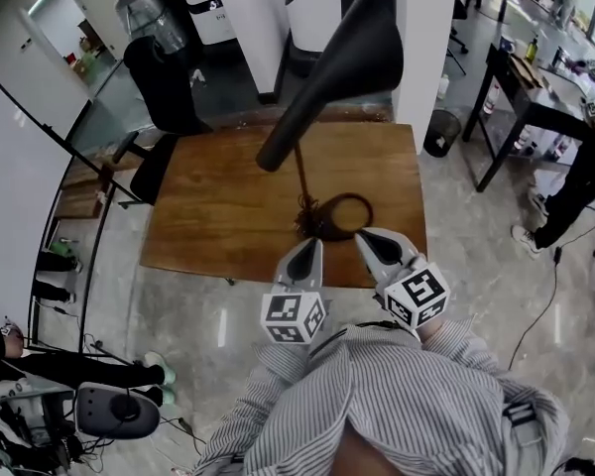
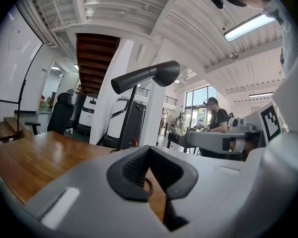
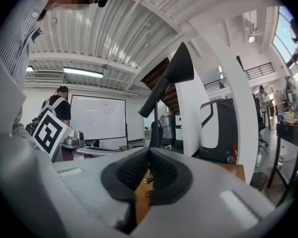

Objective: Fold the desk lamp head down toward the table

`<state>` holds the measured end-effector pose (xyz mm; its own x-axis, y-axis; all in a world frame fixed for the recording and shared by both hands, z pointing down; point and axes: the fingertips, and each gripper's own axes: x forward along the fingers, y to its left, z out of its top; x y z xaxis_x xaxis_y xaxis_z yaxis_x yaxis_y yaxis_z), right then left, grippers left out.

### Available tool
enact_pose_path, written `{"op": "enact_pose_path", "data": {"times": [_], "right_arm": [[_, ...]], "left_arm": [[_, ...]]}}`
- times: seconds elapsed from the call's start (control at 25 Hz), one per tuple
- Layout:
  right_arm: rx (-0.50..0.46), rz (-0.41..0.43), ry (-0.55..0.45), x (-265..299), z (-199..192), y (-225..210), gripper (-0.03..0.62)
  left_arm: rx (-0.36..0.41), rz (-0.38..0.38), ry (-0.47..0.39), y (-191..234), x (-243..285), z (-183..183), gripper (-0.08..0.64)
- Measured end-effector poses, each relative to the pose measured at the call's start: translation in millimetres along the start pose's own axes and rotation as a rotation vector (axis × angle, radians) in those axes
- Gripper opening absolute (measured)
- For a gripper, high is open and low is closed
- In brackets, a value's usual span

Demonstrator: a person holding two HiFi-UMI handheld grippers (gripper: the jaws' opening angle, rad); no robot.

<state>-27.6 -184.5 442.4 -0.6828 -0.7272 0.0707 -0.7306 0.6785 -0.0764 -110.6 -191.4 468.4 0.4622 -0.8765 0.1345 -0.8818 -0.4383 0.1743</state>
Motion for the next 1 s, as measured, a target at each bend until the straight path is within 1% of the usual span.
{"op": "enact_pose_path", "data": {"times": [0.12, 0.28, 0.48, 0.56, 0.64, 0.76, 1.0], "right_arm": [[-0.023, -0.017, -0.036, 12.3, 11.5, -13.0, 0.001], [-0.079, -0.052, -0.083, 20.6, 31.2, -38.8, 0.001], [-0.135, -0.058, -0.125, 29.8, 62.5, -64.1, 0.002], [-0.159, -0.041, -0.141, 34.6, 74.8, -70.3, 0.003], [-0.182, -0.005, -0.135, 40.4, 83.9, -73.2, 0.021], [-0.220, 0.041, -0.118, 49.1, 97.7, -75.7, 0.043], [-0.345, 0.059, -0.115, 57.8, 140.8, -101.9, 0.108]], "left_arm": [[0.020, 0.004, -0.001, 16.7, 16.0, 6.9, 0.003], [0.039, 0.034, -0.026, 37.3, 37.2, 22.4, 0.003], [0.063, 0.047, -0.028, 53.5, 63.3, 38.5, 0.003], [0.079, 0.052, -0.031, 57.7, 73.4, 43.5, 0.005], [0.087, 0.057, -0.022, 60.3, 82.3, 45.2, 0.010], [0.078, 0.076, -0.001, 66.1, 88.3, 40.6, 0.039], [0.076, 0.091, 0.025, 72.2, 102.8, 33.8, 0.086]]}}
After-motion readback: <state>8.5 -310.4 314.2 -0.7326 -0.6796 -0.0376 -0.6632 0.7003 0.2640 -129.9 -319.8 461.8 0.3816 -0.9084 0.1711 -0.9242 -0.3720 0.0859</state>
